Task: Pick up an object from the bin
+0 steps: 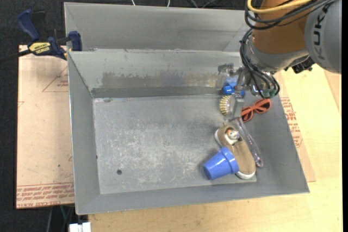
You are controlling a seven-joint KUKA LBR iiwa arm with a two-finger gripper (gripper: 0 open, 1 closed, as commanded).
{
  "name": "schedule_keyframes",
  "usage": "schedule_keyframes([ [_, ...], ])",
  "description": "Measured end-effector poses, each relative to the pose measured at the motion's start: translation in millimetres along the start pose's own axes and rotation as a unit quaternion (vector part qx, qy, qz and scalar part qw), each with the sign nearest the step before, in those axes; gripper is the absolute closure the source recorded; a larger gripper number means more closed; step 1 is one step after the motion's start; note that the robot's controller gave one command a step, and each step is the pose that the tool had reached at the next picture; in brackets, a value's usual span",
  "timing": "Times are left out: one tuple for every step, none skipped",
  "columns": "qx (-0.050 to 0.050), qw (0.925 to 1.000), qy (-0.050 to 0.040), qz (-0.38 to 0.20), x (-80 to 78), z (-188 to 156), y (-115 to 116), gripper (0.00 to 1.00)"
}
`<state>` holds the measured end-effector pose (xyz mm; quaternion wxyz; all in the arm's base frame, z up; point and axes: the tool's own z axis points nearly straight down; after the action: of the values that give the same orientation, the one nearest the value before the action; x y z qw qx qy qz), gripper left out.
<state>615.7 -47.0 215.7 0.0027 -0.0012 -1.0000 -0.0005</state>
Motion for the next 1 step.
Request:
schedule_keyframes([
  [0.000, 1.0000, -0.0039, -0.001, -1.2, -5.4, 0.2, 0.00],
])
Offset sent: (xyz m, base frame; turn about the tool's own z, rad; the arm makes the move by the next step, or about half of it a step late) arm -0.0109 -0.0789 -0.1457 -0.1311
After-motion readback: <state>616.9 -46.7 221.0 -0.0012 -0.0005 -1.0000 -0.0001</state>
